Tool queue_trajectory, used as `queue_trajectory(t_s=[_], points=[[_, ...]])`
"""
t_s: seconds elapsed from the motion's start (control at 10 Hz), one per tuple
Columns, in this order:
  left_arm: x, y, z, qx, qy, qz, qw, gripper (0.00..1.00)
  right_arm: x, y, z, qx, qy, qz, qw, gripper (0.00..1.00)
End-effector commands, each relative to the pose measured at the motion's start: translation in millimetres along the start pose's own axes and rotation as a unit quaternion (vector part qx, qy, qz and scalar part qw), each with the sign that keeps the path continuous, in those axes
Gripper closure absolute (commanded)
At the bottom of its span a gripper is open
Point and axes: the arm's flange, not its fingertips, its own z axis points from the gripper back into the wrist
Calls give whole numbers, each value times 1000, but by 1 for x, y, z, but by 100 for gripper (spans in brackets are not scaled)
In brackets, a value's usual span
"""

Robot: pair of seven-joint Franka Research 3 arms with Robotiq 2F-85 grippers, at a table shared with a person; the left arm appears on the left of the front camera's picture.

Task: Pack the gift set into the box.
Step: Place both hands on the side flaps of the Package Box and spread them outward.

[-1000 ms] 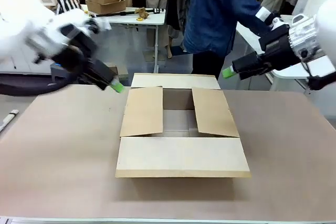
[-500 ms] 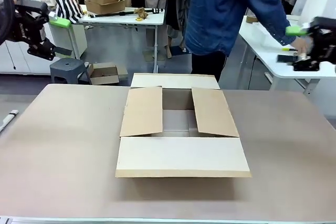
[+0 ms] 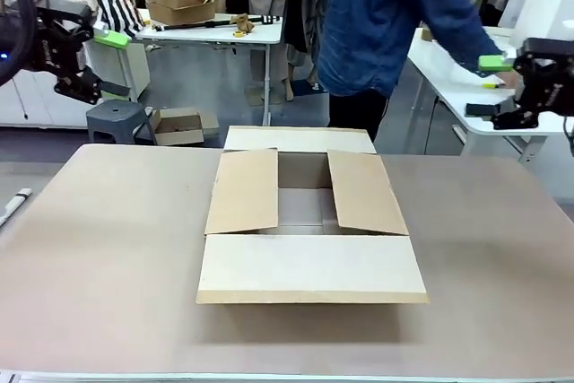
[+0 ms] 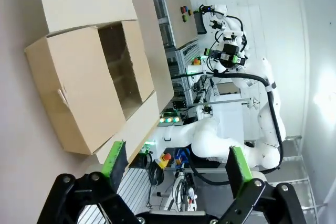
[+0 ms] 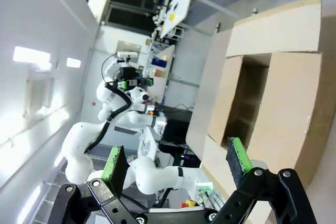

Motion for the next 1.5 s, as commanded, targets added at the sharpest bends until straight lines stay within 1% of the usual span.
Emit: queue_trajectory(t_s=[0.0, 0.2, 0.3, 0.4, 0.5, 0.6, 0.7, 0.8, 0.9, 1.0, 1.1, 1.2, 1.4], points=[[0, 4, 7, -1, 3, -13, 1000, 0, 3, 3, 7, 13, -16, 16, 1000, 0], [-1, 0, 2, 1, 0, -1, 1000, 0, 3, 3, 7, 13, -16, 16, 1000, 0], [1, -13, -17, 34, 13, 4, 999, 0, 3, 3, 7, 13, -16, 16, 1000, 0], [9, -30, -62, 111, 9, -43, 993, 0, 3, 3, 7, 13, -16, 16, 1000, 0], [24, -34, -117, 222, -12, -56, 973, 0, 3, 3, 7, 13, -16, 16, 1000, 0], [35, -32, -172, 277, 42, -55, 958, 0, 3, 3, 7, 13, -16, 16, 1000, 0], [34, -33, -212, 378, 41, -66, 922, 0, 3, 3, 7, 13, -16, 16, 1000, 0], [22, -38, -247, 419, 80, -72, 901, 0, 3, 3, 7, 13, -16, 16, 1000, 0], [8, -43, -273, 458, 69, -97, 881, 0, 3, 3, 7, 13, -16, 16, 1000, 0], [-4, -47, -288, 492, 48, -112, 862, 0, 3, 3, 7, 13, -16, 16, 1000, 0], [-13, -48, -293, 482, 31, -107, 869, 0, 3, 3, 7, 13, -16, 16, 1000, 0], [-12, -43, -295, 421, 51, -146, 894, 0, 3, 3, 7, 13, -16, 16, 1000, 0], [-12, -43, -295, 421, 51, -146, 894, 0, 3, 3, 7, 13, -16, 16, 1000, 0]])
